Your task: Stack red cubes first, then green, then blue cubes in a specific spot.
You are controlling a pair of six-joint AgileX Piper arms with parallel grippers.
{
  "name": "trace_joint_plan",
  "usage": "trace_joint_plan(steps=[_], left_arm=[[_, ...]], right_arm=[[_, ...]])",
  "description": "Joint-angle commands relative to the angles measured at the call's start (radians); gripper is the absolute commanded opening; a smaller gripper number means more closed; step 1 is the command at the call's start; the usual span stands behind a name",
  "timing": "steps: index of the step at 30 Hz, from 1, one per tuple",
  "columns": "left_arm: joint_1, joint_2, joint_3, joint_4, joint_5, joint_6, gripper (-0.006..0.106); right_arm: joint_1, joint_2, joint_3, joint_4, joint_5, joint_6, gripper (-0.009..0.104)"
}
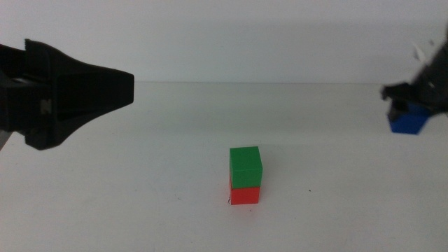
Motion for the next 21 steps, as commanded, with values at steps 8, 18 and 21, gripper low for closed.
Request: trace_joint_plan(steps=[8,18,21], left_arm=[[0.000,-0.005,0.000,0.002,-0.020,0.001,0.094],[0.000,-0.005,0.000,0.002,-0.029,0.001,0.094],[0.000,-0.005,0.000,0.002,-0.042,0.001,0.094]], right_arm=[[0.601,-0.257,0.037,-0.247,0.215,0.546,0.000],[0.851,-0.189,0.011,-0.310,0.165,0.802,0.000],[0.856,-0.133,-0.041,-0.301,0.193,0.804,0.000]])
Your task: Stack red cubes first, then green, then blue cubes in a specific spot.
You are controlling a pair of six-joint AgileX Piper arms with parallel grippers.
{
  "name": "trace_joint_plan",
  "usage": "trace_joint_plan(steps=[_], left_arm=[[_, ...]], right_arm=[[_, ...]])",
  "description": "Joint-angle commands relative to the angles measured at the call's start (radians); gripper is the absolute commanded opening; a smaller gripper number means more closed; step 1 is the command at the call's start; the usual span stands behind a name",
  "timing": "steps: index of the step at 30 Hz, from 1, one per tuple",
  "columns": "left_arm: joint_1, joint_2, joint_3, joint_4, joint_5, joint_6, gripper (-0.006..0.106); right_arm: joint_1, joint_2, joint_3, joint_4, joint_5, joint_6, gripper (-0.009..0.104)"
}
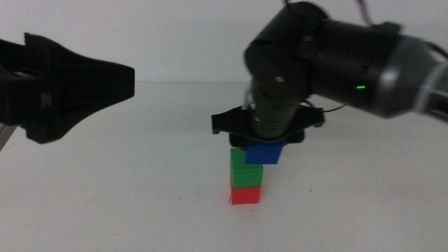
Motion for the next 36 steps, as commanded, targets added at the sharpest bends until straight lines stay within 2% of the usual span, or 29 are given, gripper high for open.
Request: trace_joint_plan(steps=[1,15,22,25,29,31,36], left_arm=[[0.000,-0.005,0.000,0.002,-0.022,0.001,0.094],[0.000,-0.005,0.000,0.002,-0.026,0.001,0.094],[0.000,-0.005,0.000,0.002,-0.030,0.001,0.094],[0.000,-0.005,0.000,0.002,-0.030,0.001,0.094],[0.000,-0.005,0.000,0.002,-0.030,0.001,0.094],[0.000,-0.005,0.000,0.002,-0.030,0.001,0.094],[0.000,-0.005,0.000,0.002,-0.030,0.001,0.094]], right_arm=[[0.003,0.042,-0.045,-0.017,0.014,0.013,0.000],[0.005,0.142,-0.095,-0.004,-0.020,-0.028,0.000],[0.005,0.163,-0.095,-0.004,-0.026,-0.028,0.011],[0.005,0.164,-0.095,-0.002,-0.039,-0.045,0.026],[0.003,0.164,-0.095,-0.006,-0.045,-0.047,0.070],[0.003,0.153,-0.095,-0.031,-0.052,-0.047,0.093],[-0.007,-0.024,-0.055,-0.090,-0.042,-0.068,0.092]])
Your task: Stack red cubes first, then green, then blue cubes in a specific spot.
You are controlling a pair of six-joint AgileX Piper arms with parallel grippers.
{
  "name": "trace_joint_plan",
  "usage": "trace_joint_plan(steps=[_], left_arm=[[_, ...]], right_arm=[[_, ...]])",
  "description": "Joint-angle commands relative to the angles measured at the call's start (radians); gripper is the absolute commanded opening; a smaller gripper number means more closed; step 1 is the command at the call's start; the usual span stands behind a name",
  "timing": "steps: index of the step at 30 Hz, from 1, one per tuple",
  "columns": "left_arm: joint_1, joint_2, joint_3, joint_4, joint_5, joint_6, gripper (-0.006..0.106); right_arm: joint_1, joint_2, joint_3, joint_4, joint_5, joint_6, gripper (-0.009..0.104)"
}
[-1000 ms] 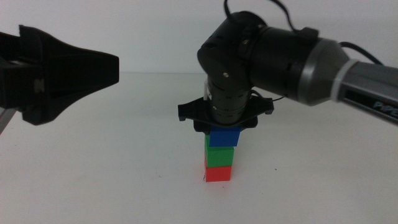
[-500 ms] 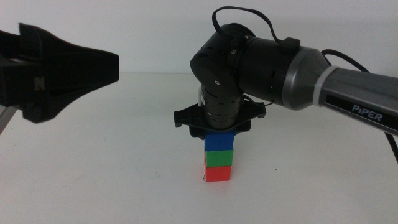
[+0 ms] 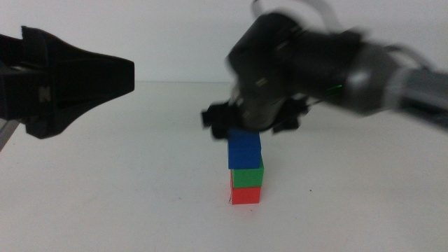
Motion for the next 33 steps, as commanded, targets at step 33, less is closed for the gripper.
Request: trace_joint_plan(steps=[33], left_arm=[[0.008,-0.026,0.010,0.069,-0.018,0.001,0.094]], right_arm=[[-0.669,-1.061,0.982,0.337,-0.749,-0.729,0.092]])
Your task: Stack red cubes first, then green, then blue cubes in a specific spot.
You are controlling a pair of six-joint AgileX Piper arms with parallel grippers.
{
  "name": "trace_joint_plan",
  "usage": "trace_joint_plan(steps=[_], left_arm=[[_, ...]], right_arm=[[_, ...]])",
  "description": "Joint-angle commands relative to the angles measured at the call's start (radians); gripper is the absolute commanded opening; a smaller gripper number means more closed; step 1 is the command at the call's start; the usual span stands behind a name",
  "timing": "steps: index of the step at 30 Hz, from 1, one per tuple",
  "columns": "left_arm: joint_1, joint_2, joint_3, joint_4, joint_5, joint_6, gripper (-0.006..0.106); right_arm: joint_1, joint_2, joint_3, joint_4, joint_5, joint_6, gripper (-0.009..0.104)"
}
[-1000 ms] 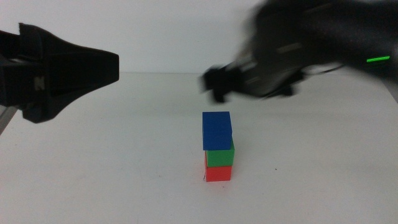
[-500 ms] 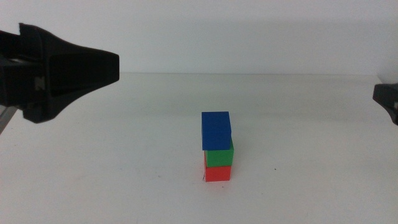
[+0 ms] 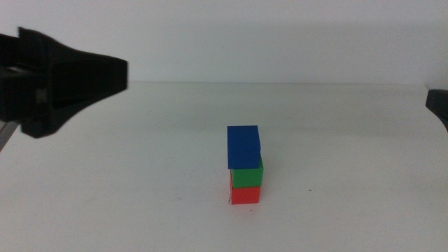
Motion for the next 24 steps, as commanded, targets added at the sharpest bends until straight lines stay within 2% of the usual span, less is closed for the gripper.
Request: trace_joint_plan(steps=[1,6,9,13,15,19,24], left_arm=[[0.021,-0.030,0.023,0.051,-0.030,0.001,0.094],[0.201,-0.150,0.251,0.069,-0.305,0.001,0.094],[0.361,-0.273,0.445,0.093,-0.484,0.001,0.094],[0.518,-0.455,0.665,0.104,-0.519,0.001,0.094],[0.567,-0.527,0.758,0.104,-0.523,0.001,0.094],[0.624,-0.665,0.908,0.104,-0.554,0.001,0.094],[0.627,-0.796,1.054,0.111,-0.565,0.001,0.094]], right_arm=[[-0.006,-0.003,0.004,0.006,-0.013,-0.012,0.092],[-0.007,-0.099,0.108,0.065,-0.102,-0.012,0.092],[-0.036,-0.252,0.254,0.063,-0.218,-0.012,0.092],[-0.112,-0.483,0.459,0.057,-0.299,-0.012,0.092],[-0.139,-0.589,0.539,0.015,-0.301,-0.012,0.092],[-0.149,-0.743,0.658,0.003,-0.301,-0.012,0.092],[-0.152,-0.847,0.723,0.003,-0.295,-0.012,0.092]])
